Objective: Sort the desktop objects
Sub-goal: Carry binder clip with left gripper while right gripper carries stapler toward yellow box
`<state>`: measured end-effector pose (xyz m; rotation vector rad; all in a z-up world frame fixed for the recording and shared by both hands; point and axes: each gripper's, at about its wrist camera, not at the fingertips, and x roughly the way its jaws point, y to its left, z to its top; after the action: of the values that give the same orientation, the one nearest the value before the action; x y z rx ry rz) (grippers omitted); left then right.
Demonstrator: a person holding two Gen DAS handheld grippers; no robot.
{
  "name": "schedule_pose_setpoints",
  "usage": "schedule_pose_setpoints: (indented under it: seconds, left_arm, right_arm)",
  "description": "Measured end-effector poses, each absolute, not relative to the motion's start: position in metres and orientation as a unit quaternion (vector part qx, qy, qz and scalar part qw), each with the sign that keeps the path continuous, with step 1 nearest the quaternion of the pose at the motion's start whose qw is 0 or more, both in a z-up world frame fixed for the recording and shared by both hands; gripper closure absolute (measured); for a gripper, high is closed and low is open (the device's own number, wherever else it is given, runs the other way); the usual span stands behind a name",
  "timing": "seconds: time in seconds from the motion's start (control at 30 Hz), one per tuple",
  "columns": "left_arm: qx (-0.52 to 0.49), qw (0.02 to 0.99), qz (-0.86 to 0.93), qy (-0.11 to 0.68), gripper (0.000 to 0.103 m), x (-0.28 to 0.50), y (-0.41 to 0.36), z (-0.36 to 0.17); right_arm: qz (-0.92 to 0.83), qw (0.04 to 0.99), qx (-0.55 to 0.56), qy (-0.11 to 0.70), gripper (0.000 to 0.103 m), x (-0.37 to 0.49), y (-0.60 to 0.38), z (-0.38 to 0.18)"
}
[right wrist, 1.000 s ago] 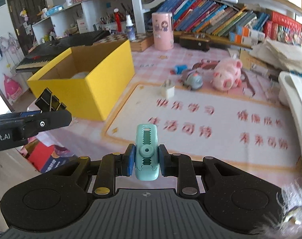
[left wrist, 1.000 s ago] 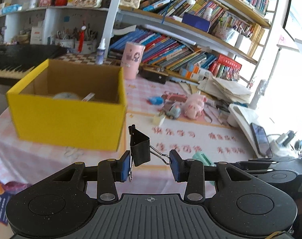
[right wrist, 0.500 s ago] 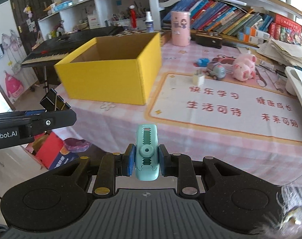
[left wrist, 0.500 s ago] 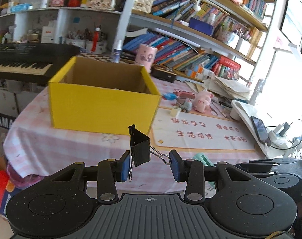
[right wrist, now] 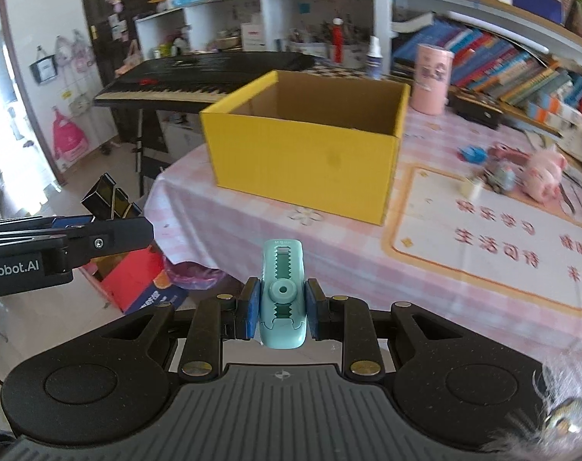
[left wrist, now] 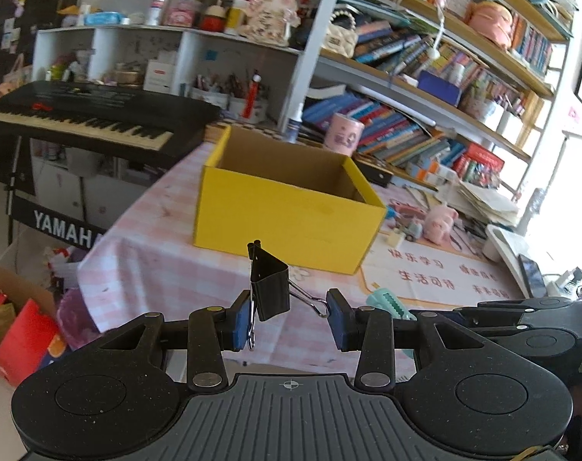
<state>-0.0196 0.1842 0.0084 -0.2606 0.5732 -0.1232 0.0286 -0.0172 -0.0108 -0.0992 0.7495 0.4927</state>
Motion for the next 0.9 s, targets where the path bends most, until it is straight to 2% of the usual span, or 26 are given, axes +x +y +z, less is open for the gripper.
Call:
schedule_pose_setpoints:
  seconds: [0.5, 0.9]
  left_arm:
    - [-0.133, 0.950, -0.052, 0.279, 0.064, 0.000, 0.195, 0.006]
    - [-0.118, 0.957, -0.043, 0.263, 0.063, 0.064, 0.185, 0.022]
  right_arm:
    - [0.261, 0.892, -0.065, 0.364, 0.080, 0.054, 0.011, -0.007]
    - [0.269, 0.896, -0.055, 0.349, 0.080, 0.114, 0.005, 0.001]
